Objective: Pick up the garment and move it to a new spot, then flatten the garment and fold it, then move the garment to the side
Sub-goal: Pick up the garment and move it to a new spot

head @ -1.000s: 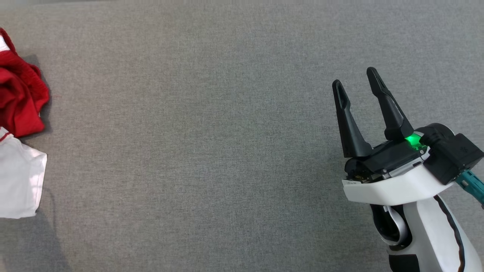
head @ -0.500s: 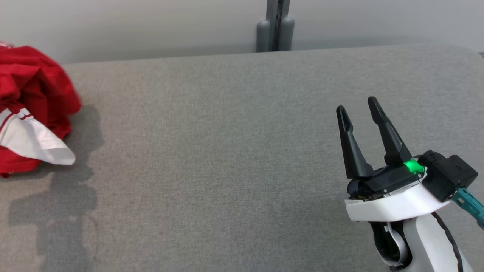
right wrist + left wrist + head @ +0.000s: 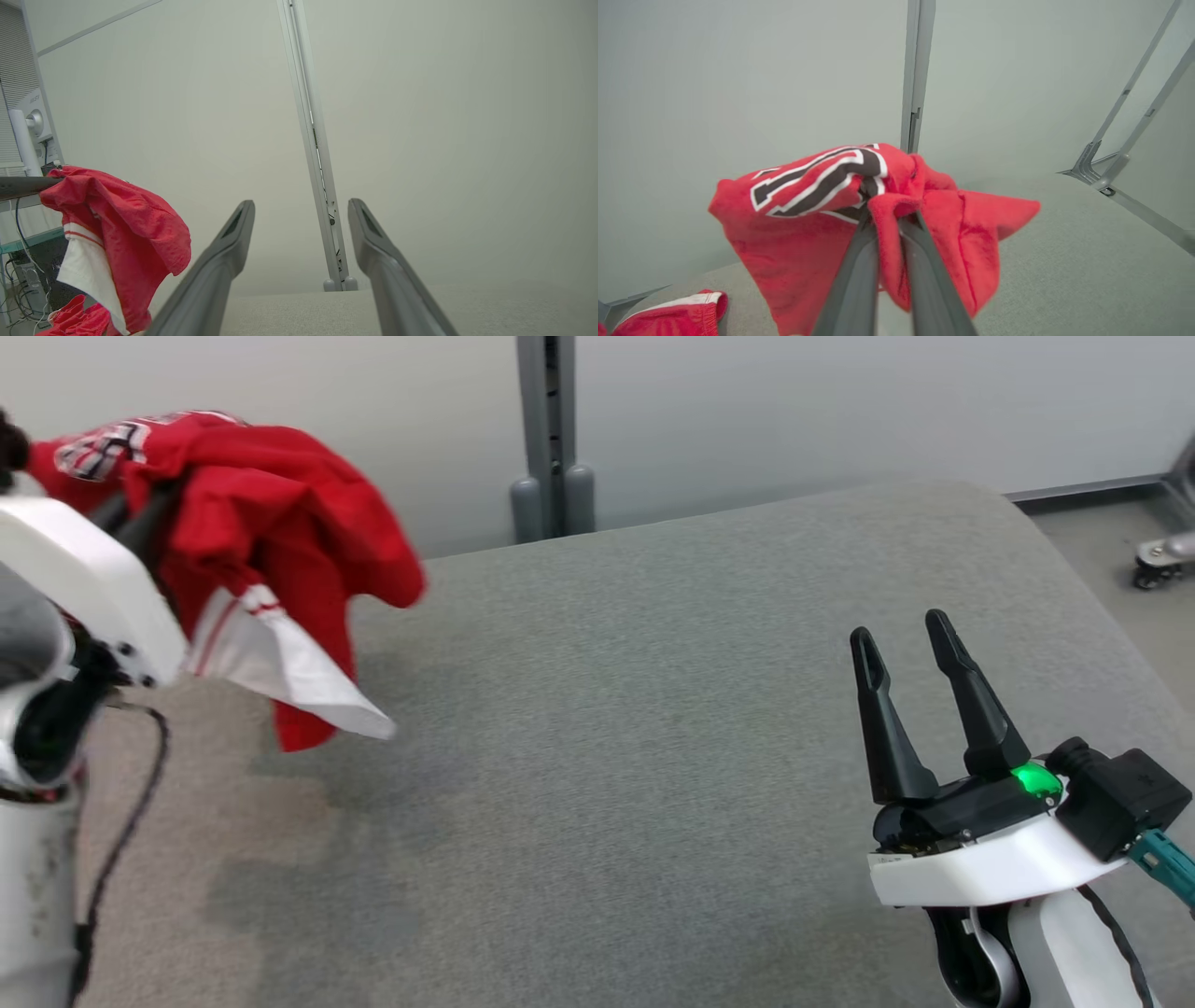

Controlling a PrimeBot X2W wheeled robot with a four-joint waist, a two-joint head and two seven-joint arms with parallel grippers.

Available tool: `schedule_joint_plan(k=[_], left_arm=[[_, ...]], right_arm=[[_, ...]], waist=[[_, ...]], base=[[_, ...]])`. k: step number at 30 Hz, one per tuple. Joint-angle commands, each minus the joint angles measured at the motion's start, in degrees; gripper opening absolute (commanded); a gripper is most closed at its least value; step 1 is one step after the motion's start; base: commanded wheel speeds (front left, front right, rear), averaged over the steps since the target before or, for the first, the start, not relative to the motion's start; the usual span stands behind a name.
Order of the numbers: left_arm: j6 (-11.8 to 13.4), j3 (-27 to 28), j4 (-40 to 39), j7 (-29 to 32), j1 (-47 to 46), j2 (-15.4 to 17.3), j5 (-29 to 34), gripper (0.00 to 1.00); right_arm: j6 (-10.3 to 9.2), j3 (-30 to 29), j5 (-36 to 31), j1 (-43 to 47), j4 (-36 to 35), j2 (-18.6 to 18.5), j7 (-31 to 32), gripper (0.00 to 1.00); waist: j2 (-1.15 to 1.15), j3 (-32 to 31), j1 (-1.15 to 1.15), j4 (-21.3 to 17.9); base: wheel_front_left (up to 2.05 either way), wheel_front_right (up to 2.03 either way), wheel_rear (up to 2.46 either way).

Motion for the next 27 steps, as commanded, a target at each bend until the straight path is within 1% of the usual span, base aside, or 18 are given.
schedule_joint_plan(k=[1, 7, 10, 15, 16, 21, 25, 27], left_arm=[[0.1, -1.0, -2.6, -0.1, 2.0, -1.3, -0.4, 0.0], [0.7, -3.9, -7.9, -2.0, 7.0, -5.8, -1.0, 0.0], [1.5, -4.5, -7.3, -6.2, 9.2, -8.5, -0.3, 0.0], [1.0, -7.0, -0.2, -14.1, 13.3, -12.6, 1.3, 0.0], [1.0, -7.0, -0.2, -14.1, 13.3, -12.6, 1.3, 0.0], [0.0, -11.3, 10.6, -22.6, 15.0, -14.5, 5.6, 0.0], [-0.6, -14.5, 18.3, -27.6, 14.1, -15.8, 7.2, 0.0], [-0.9, -15.5, 20.8, -29.7, 13.1, -16.3, 7.6, 0.0]], right_arm=[[0.03, -0.3, 0.1, 0.7, -0.3, -0.3, 0.0, 1.0], [0.03, -0.2, 0.0, 0.3, -0.8, -0.4, 0.0, 1.0], [0.03, 0.0, 0.2, 0.3, -0.9, -0.3, 0.0, 1.0], [0.03, 0.2, 0.4, -0.1, -1.1, -0.1, 0.0, 1.0], [0.03, 0.2, 0.4, -0.1, -1.1, -0.1, 0.0, 1.0], [0.03, 0.3, 0.6, -0.5, -1.3, 0.2, 0.0, 1.0], [0.03, 0.3, 0.6, -0.6, -1.3, 0.3, 0.0, 1.0], [0.03, 0.4, 0.6, -0.6, -1.1, 0.3, 0.0, 1.0]], waist=[[0.0, -0.3, 0.0, -2.4], [0.0, 0.9, 0.0, -5.6], [0.0, 1.7, 0.0, -6.6], [0.0, 3.6, 0.0, -7.7], [0.0, 3.6, 0.0, -7.7], [0.0, 4.9, 0.0, -7.8], [0.0, 5.5, 0.0, -7.3], [0.0, 5.7, 0.0, -6.9]], base=[[0.0, 0.0, 0.0], [0.0, 0.0, 0.0], [0.0, 0.0, 0.0], [0.0, 0.0, 0.0], [0.0, 0.0, 0.0], [0.0, 0.0, 0.0], [0.0, 0.0, 0.0], [0.0, 0.0, 0.0]])
